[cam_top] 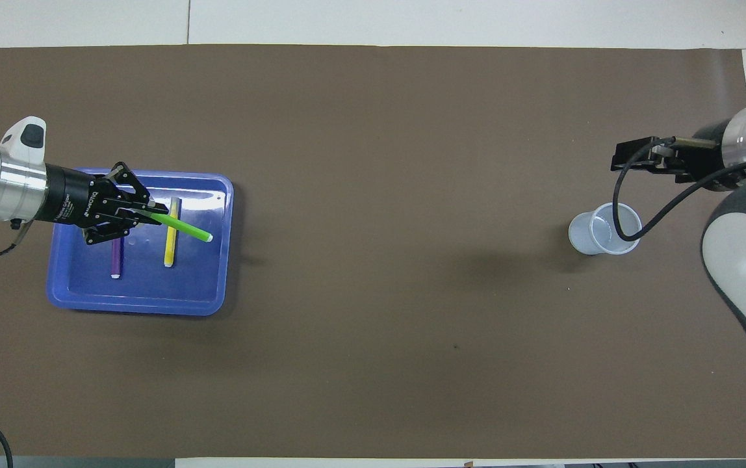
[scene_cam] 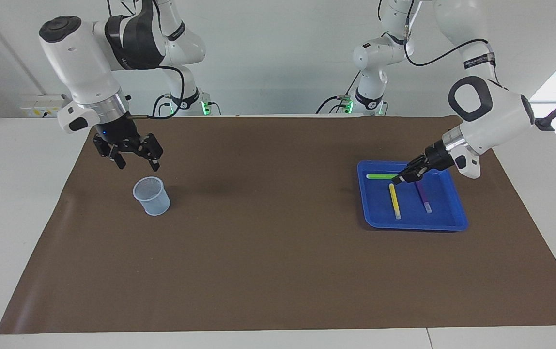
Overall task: Right arm passes pens to left for tray arrangement
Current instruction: 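Lower the green pen into the blue tray with the left gripper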
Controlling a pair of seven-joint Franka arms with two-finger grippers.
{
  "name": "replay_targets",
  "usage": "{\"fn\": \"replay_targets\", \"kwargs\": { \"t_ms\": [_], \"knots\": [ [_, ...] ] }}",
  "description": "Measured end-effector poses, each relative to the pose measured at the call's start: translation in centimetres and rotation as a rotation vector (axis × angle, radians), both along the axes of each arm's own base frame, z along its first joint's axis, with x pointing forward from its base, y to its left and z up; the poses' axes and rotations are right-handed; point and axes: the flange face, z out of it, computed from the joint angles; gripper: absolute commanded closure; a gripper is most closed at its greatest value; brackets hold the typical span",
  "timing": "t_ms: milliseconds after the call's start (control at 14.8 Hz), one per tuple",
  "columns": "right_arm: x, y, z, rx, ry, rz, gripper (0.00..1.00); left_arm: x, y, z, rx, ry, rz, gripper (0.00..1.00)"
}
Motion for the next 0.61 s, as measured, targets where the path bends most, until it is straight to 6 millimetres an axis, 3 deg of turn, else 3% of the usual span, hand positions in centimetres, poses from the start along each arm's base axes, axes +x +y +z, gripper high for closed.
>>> {"fn": "replay_targets", "kwargs": {
  "t_ms": [338,473,608],
  "knots": [
    [-0.7,-3.0,3.1,-0.039,0.018,0.025,0.0,3.9,4.8,-2.4,0.198,0.063,-0.338,1.0],
    [-1.0,-3.4,4.3,-0.039,0.036,0.024,0.0,4.9,5.4,-3.6,0.234,0.102,-0.415,1.0],
    [-1.6,-3.3,5.5,-0.037,0.065,0.028,0.0,5.1,4.4,-5.3,0.262,0.136,-0.474,1.0]
  ]
}}
